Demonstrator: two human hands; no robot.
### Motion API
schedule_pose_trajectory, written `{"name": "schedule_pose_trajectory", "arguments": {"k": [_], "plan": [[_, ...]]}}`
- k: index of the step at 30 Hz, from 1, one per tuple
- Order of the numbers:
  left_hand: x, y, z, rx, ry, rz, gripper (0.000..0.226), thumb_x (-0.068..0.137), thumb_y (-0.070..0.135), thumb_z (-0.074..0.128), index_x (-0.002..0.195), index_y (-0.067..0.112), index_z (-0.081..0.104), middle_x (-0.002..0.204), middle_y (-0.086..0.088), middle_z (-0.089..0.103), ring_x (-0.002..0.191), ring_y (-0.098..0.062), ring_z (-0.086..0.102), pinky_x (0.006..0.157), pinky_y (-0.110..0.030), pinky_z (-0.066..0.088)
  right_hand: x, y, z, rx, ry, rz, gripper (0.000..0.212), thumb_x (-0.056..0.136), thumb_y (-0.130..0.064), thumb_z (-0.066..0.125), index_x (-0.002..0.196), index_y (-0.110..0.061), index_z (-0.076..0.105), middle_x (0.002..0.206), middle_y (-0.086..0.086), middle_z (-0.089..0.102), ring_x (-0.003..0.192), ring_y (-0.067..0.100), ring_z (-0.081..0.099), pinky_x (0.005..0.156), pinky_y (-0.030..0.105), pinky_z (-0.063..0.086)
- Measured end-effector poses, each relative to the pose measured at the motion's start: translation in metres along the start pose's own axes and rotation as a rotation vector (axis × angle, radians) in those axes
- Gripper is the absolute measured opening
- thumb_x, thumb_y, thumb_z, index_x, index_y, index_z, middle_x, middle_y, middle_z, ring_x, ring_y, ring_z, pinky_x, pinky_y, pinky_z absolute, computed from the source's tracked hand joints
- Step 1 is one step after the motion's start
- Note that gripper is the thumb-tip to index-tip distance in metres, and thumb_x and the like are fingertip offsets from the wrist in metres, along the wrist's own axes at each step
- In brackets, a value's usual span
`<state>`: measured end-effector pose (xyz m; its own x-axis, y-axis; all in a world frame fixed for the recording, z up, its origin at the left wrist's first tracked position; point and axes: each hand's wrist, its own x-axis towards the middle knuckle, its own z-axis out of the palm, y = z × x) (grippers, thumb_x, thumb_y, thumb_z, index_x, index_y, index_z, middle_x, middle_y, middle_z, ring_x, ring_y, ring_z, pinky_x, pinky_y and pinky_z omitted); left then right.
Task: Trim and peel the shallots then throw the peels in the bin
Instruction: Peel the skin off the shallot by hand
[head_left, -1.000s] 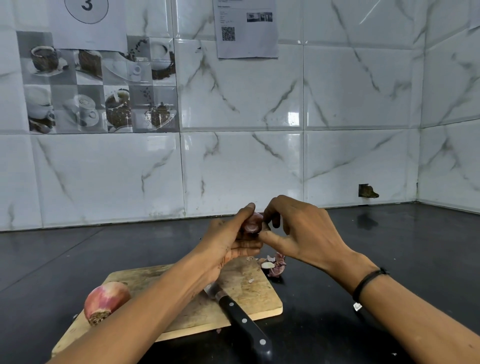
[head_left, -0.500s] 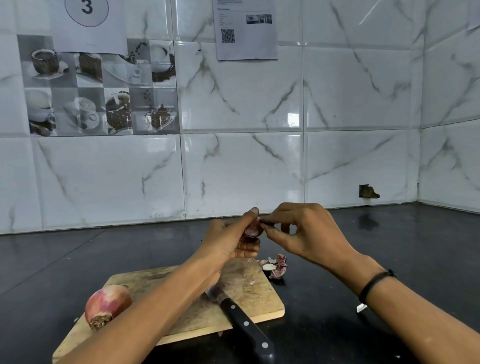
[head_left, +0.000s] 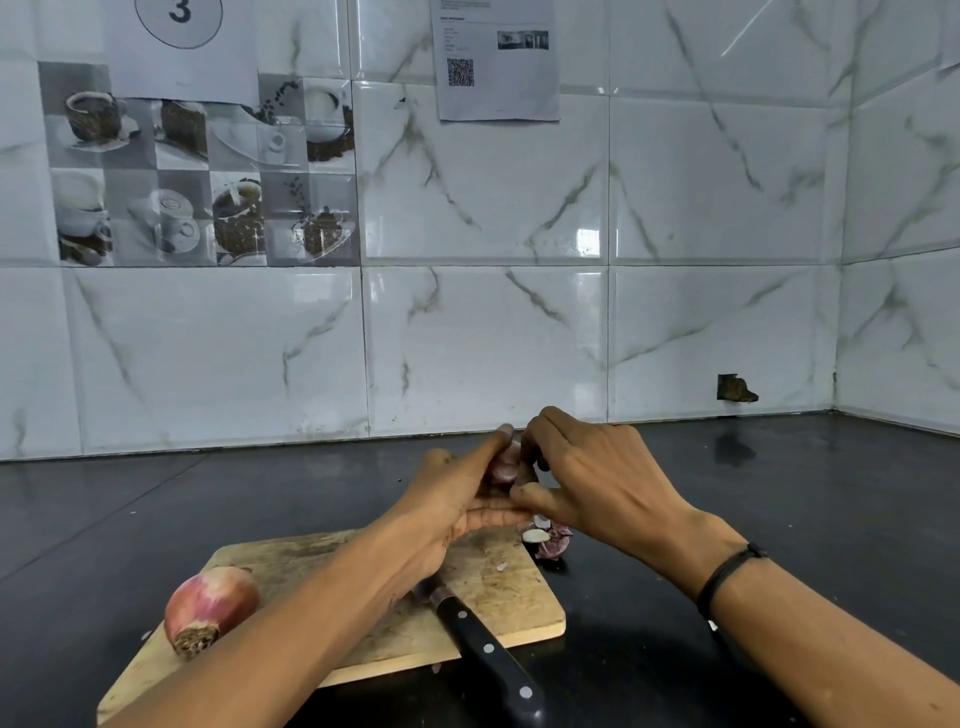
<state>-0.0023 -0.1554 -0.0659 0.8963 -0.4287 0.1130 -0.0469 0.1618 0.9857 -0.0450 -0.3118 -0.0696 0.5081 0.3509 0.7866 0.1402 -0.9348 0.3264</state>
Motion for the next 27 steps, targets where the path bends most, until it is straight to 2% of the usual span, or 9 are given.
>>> {"name": "schedule_pose_trajectory", "arguments": {"k": [3,7,14,17,21,25,27], "plan": [[0.003,0.003,-0.005,-0.034,0.018,-0.002,0.041,0.093,0.036,0.068,0.103,-0.003,0.073,0.083,-0.019,0.076,0.068,-0.024,0.075,0.057,-0.031,0.061,-0.002,0.000,0.000,0.052,-0.045,-0.065,0.053,0.084,-0.065,0.050,0.085,-0.013,0.058,0.077,-0.003,0.057,0.047,0.020,0.051,0.037,0.034,0.038],[0.003,0.002,-0.007,-0.022,0.007,-0.025,0.044,0.095,0.041,0.063,0.102,-0.002,0.071,0.087,-0.022,0.076,0.066,-0.024,0.074,0.056,-0.030,0.060,-0.004,0.004,-0.006,0.165,-0.140,-0.002,0.057,0.082,-0.069,0.040,0.091,-0.016,0.059,0.084,-0.005,0.059,0.062,0.019,0.057,0.051,0.033,0.043],[0.008,0.003,-0.007,-0.070,0.004,-0.047,0.045,0.098,0.042,0.055,0.091,-0.001,0.068,0.065,-0.012,0.068,0.050,-0.018,0.060,0.046,-0.025,0.052,-0.003,0.005,-0.014,0.270,-0.178,0.091,0.056,0.074,-0.071,0.037,0.091,-0.022,0.059,0.084,-0.011,0.057,0.070,0.013,0.055,0.060,0.030,0.045],[0.007,0.003,-0.007,-0.089,-0.020,-0.054,0.044,0.099,0.041,0.051,0.089,0.001,0.067,0.061,-0.010,0.062,0.045,-0.016,0.052,0.042,-0.022,0.045,-0.003,0.003,-0.016,0.291,-0.213,0.111,0.049,0.074,-0.066,0.041,0.089,-0.023,0.058,0.082,-0.012,0.055,0.070,0.012,0.054,0.059,0.027,0.041],[0.007,0.003,-0.007,-0.100,-0.041,-0.057,0.042,0.098,0.040,0.051,0.088,0.001,0.064,0.060,-0.008,0.059,0.044,-0.015,0.046,0.041,-0.021,0.040,-0.004,0.001,-0.018,0.297,-0.279,0.162,0.032,0.083,-0.052,0.062,0.089,-0.021,0.060,0.083,-0.009,0.059,0.075,0.014,0.056,0.064,0.030,0.044],[0.009,0.009,-0.012,-0.171,-0.043,-0.053,0.040,0.097,0.042,0.052,0.079,0.006,0.056,0.061,-0.009,0.057,0.044,-0.015,0.044,0.041,-0.021,0.039,-0.007,-0.001,-0.018,0.238,-0.443,0.129,0.035,0.086,-0.055,0.061,0.090,-0.021,0.061,0.085,-0.011,0.058,0.081,0.014,0.056,0.067,0.034,0.046],[0.009,0.011,-0.013,-0.173,-0.063,-0.047,0.039,0.096,0.043,0.053,0.084,0.006,0.055,0.063,-0.010,0.057,0.045,-0.016,0.046,0.041,-0.022,0.041,-0.008,-0.001,-0.017,0.270,-0.405,0.159,0.031,0.086,-0.054,0.060,0.088,-0.023,0.060,0.084,-0.010,0.061,0.078,0.012,0.057,0.064,0.033,0.045]]}}
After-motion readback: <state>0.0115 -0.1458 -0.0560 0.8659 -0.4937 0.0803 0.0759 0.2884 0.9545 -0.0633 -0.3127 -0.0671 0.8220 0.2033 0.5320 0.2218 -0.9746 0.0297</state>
